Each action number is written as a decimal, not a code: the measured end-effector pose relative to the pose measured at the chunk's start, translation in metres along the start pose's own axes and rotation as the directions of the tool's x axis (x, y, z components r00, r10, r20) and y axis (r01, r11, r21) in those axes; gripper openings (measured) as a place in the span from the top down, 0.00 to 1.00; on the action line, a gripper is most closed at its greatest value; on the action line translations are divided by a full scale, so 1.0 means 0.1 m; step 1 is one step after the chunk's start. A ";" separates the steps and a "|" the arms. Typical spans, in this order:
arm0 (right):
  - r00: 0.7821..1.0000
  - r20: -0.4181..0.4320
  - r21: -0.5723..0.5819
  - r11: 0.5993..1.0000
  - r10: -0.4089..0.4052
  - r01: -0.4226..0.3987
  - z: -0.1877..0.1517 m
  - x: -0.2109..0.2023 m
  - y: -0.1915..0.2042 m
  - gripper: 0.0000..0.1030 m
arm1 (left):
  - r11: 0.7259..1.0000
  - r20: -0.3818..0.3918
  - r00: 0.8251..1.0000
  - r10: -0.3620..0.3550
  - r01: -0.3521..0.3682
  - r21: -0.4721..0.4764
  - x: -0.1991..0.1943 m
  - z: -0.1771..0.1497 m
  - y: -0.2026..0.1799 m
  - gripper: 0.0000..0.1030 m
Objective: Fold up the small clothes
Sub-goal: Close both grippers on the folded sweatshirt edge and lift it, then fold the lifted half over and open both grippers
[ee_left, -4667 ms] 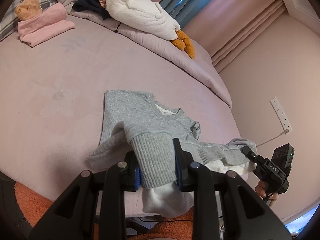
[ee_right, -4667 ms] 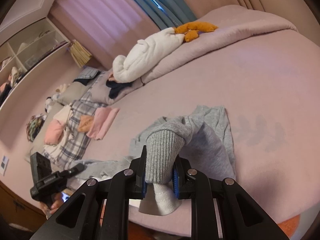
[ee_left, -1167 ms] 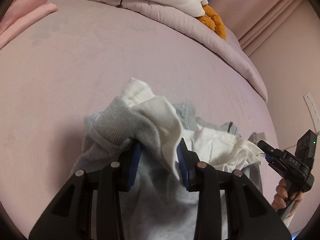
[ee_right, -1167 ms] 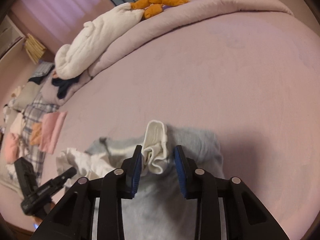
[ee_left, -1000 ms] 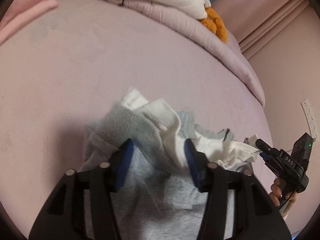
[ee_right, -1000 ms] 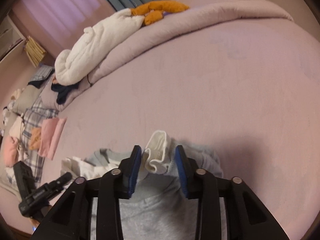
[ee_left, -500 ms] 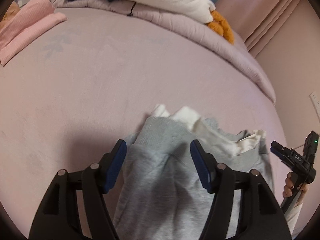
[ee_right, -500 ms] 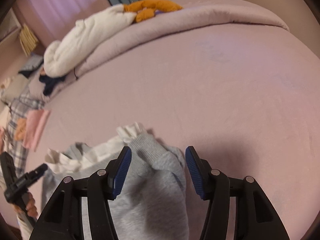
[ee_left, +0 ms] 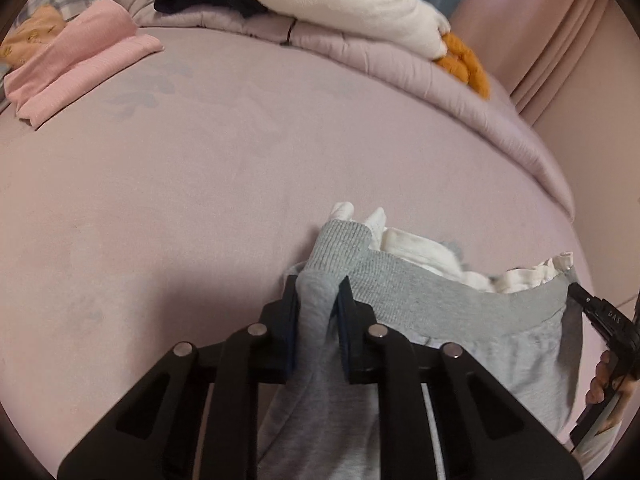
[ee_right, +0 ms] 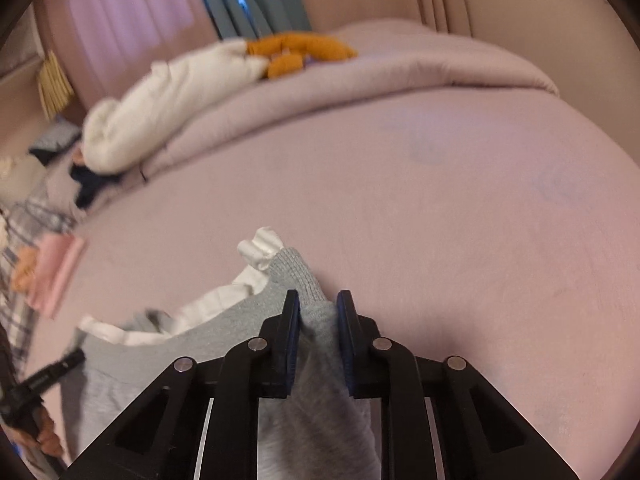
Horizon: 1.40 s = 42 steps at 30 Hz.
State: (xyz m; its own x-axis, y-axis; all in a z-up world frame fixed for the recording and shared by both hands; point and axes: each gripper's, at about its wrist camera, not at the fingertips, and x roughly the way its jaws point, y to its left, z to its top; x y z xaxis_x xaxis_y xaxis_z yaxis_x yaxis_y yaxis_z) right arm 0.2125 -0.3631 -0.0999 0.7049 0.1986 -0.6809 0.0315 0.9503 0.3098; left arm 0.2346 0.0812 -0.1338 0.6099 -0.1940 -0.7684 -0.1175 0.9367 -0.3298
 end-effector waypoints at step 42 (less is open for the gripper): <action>0.985 -0.126 0.133 0.982 -0.120 0.137 -0.53 -0.15 -0.28 0.30 | 0.996 -0.071 0.997 -0.028 0.022 -0.091 -0.47 -0.55 0.05 0.33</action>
State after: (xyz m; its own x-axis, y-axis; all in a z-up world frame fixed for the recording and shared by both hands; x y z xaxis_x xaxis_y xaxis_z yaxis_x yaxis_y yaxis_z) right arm 0.1634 -0.3797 -0.1337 0.6007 0.1116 -0.7916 0.2221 0.9279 0.2993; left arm 0.1621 0.0789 -0.1290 0.5560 -0.2406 -0.7956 -0.1751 0.9018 -0.3951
